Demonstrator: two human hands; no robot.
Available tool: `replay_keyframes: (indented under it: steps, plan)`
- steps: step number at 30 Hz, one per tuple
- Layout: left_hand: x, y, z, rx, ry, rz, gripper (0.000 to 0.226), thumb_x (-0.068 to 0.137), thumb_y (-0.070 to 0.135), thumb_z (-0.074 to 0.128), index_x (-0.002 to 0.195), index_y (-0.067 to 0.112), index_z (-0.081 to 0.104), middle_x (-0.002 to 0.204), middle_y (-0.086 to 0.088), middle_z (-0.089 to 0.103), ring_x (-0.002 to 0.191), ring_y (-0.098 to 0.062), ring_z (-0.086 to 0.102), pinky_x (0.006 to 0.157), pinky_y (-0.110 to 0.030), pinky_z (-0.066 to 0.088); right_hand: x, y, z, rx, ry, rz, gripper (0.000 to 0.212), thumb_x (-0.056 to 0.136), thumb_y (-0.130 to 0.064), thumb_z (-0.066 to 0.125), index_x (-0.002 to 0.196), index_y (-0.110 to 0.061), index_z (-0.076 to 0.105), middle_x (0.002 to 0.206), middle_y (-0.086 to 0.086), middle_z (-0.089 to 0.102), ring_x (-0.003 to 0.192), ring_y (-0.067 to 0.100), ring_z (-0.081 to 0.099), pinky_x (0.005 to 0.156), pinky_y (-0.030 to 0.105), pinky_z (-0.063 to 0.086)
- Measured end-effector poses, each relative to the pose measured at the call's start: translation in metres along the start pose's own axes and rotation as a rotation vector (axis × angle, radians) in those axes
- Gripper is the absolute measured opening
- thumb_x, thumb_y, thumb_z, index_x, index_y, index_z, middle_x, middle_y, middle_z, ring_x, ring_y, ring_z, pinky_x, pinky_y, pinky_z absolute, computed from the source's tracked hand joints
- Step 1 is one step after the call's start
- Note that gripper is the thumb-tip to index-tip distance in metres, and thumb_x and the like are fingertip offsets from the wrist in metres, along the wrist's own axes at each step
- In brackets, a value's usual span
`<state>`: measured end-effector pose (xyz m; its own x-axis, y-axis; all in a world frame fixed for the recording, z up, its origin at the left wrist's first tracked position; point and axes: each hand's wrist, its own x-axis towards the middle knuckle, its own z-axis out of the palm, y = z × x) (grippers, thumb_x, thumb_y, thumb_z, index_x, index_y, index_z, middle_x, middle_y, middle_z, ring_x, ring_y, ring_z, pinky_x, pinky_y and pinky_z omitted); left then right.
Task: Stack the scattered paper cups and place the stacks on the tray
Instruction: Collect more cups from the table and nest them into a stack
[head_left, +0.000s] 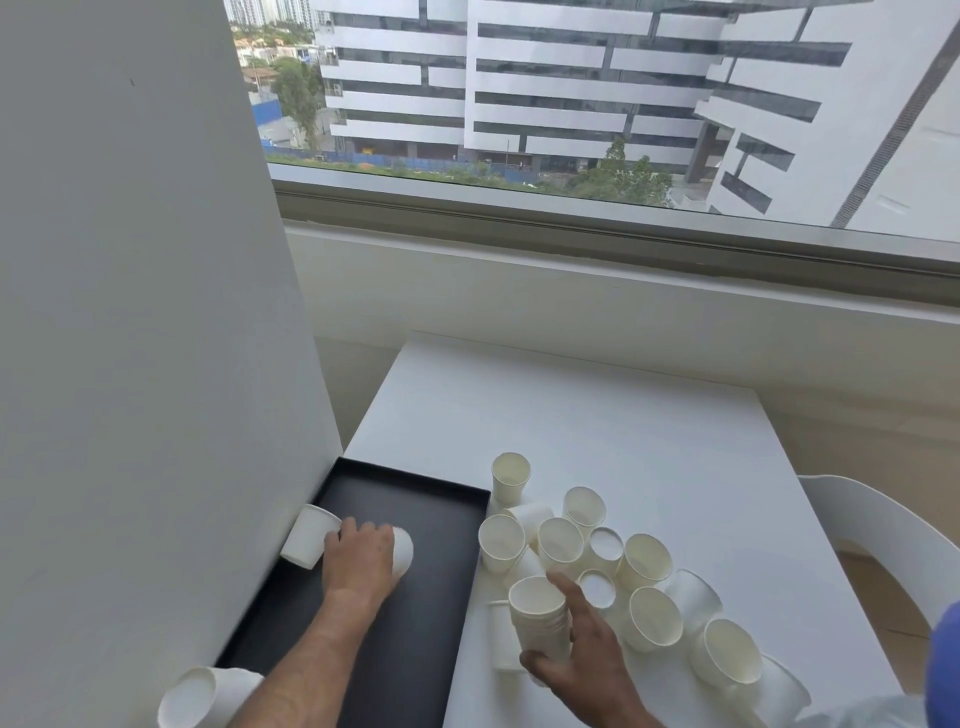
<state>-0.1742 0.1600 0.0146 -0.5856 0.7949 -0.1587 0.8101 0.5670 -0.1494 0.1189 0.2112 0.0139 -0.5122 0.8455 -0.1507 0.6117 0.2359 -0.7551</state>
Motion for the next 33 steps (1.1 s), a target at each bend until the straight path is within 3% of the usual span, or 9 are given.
replay_keyframes:
  steps: [2, 5, 10, 13, 16, 21, 24, 29, 33]
  plan:
    - [0.004, 0.008, -0.003, -0.264, 0.096, -0.023, 0.063, 0.084, 0.055, 0.070, 0.138, 0.026, 0.053, 0.127, 0.003, 0.063, 0.111, -0.025, 0.054, 0.091, -0.035, 0.043, 0.000, -0.001, 0.001, 0.003, 0.000, 0.000, 0.090, 0.057, -0.044, 0.076, 0.133, -0.057, 0.029, 0.121, -0.016, 0.057, 0.098, 0.010, 0.060, 0.089, 0.029, 0.051]
    - [0.002, 0.028, -0.020, -0.938, 0.127, -0.072, 0.089, 0.071, 0.042, 0.089, 0.146, 0.019, 0.047, 0.129, -0.002, 0.056, 0.110, -0.023, 0.056, 0.090, -0.032, 0.045, 0.002, -0.004, 0.002, 0.002, 0.008, 0.001, 0.091, 0.057, -0.045, 0.075, 0.136, -0.053, 0.030, 0.122, -0.018, 0.057, 0.099, 0.009, 0.059, 0.089, 0.028, 0.051]
    - [-0.020, 0.069, -0.050, -1.524, 0.065, -0.042, 0.057, 0.055, 0.047, 0.080, 0.109, 0.034, 0.068, 0.109, 0.005, 0.067, 0.088, 0.003, 0.065, 0.063, -0.008, 0.048, 0.009, -0.013, 0.001, 0.015, 0.029, -0.019, 0.092, 0.057, -0.042, 0.076, 0.137, -0.051, 0.030, 0.122, -0.018, 0.059, 0.101, 0.006, 0.060, 0.086, 0.027, 0.052]
    - [-0.032, 0.092, -0.053, -1.804, -0.062, 0.004, 0.059, 0.056, 0.043, 0.085, 0.110, 0.028, 0.069, 0.105, 0.003, 0.077, 0.098, -0.010, 0.072, 0.082, -0.024, 0.058, 0.013, -0.020, -0.001, 0.024, 0.033, -0.028, 0.097, 0.059, -0.042, 0.075, 0.140, -0.051, 0.024, 0.126, -0.021, 0.058, 0.103, 0.005, 0.060, 0.085, 0.023, 0.051]
    - [-0.039, 0.106, -0.050, -1.773, -0.103, 0.071, 0.065, 0.056, 0.044, 0.088, 0.116, 0.030, 0.066, 0.110, 0.008, 0.075, 0.109, -0.015, 0.068, 0.098, -0.046, 0.055, 0.016, -0.025, -0.003, 0.044, 0.037, -0.038, 0.114, 0.061, -0.042, 0.074, 0.149, -0.047, 0.000, 0.122, -0.028, 0.057, 0.103, 0.003, 0.061, 0.080, 0.020, 0.049]
    - [-0.042, 0.106, -0.047, -1.429, -0.027, 0.297, 0.098, 0.061, 0.052, 0.085, 0.144, 0.056, 0.032, 0.132, 0.015, 0.059, 0.119, -0.011, 0.059, 0.098, -0.035, 0.052, 0.018, -0.028, -0.008, 0.127, 0.103, -0.039, 0.129, 0.063, -0.036, 0.076, 0.144, -0.050, -0.022, 0.100, -0.031, 0.060, 0.085, 0.000, 0.065, 0.067, 0.025, 0.052]
    - [-0.038, 0.101, -0.044, -1.162, 0.012, 0.381, 0.082, 0.064, 0.063, 0.076, 0.139, 0.055, 0.043, 0.127, 0.014, 0.060, 0.122, -0.011, 0.053, 0.105, -0.040, 0.047, 0.018, -0.025, -0.010, 0.085, 0.066, -0.059, 0.128, 0.064, -0.035, 0.075, 0.143, -0.049, -0.025, 0.107, -0.029, 0.058, 0.091, -0.006, 0.061, 0.068, 0.014, 0.047]
    - [-0.033, 0.098, -0.040, -0.852, 0.070, 0.540, 0.073, 0.071, 0.080, 0.059, 0.132, 0.038, 0.058, 0.130, 0.022, 0.054, 0.129, -0.002, 0.040, 0.111, -0.032, 0.027, 0.019, -0.023, -0.007, 0.022, 0.037, -0.087, 0.123, 0.065, -0.040, 0.072, 0.146, -0.048, -0.020, 0.127, -0.019, 0.055, 0.098, -0.005, 0.056, 0.070, 0.005, 0.041]
    - [-0.028, 0.093, -0.037, -0.771, -0.017, 0.639, 0.085, 0.074, 0.091, 0.039, 0.139, 0.037, 0.056, 0.137, 0.018, 0.048, 0.137, -0.002, 0.028, 0.114, -0.035, 0.018, 0.019, -0.023, -0.003, 0.001, 0.041, -0.106, 0.101, 0.063, -0.043, 0.074, 0.141, -0.062, 0.012, 0.119, -0.020, 0.058, 0.096, -0.003, 0.058, 0.074, 0.011, 0.045]
